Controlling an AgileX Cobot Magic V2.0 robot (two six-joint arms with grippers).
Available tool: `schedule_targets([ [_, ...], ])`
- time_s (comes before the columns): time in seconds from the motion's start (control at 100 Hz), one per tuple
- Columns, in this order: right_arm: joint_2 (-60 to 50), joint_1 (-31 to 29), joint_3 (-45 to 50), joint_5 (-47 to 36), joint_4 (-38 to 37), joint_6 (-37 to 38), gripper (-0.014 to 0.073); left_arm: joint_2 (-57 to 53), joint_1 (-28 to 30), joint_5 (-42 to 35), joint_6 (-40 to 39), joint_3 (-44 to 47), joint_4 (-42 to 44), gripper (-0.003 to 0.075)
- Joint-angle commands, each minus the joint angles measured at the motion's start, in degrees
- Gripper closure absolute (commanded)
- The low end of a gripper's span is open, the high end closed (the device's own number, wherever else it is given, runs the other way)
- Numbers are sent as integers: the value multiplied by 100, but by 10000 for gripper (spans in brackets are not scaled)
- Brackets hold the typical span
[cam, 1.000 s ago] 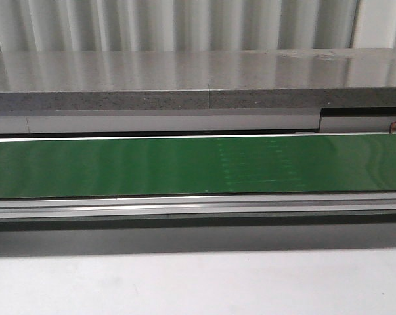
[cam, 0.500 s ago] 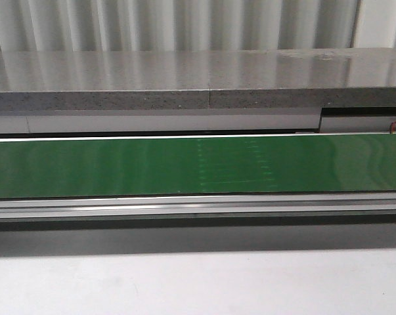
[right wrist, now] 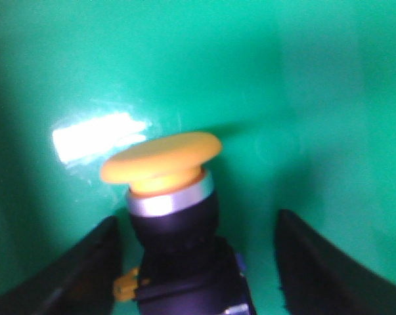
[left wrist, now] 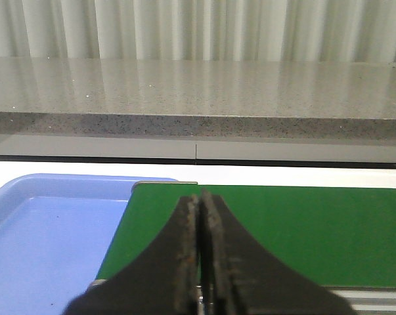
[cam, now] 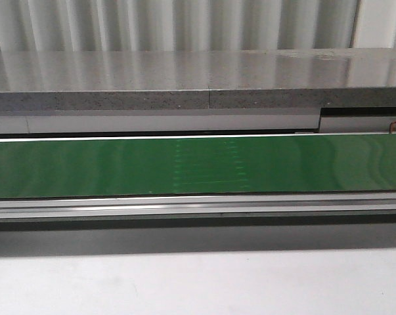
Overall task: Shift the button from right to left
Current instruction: 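Grasp the yellow-capped button with the right gripper and lift it, then place the button on the conveyor belt end and release it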
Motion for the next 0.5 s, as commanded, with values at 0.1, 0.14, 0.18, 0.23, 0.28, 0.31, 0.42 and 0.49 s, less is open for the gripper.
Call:
schedule_targets([
  [0.1,-237,-35,-151,-182,34,-67,352,-201,6,-493,-58,140,-47,740],
  [0.14,-308,-35,-150,-171,40,-67,356,-201,6,-493,-58,140,-47,740],
  [0.18,-383,-35,-150,-157,41,-67,356,-201,6,-493,-58,140,-47,740],
  [0.23,-558,-35,-150,-135,60,-67,356,-201,6,-493,-58,140,-47,740],
  [0.28,-751,-35,-150,-77,116,-67,356,-201,6,-493,-58,140,-47,740],
  [0.31,-873,-35,-150,-11,151,-67,356,-201,6,-493,-58,140,-47,740],
  [0.42,-1385,30,-150,291,453,-67,356,-201,6,-493,-58,140,-47,740],
  [0.49,-1650,143,-150,559,631,-67,356,-201,6,-493,-58,140,-47,740],
])
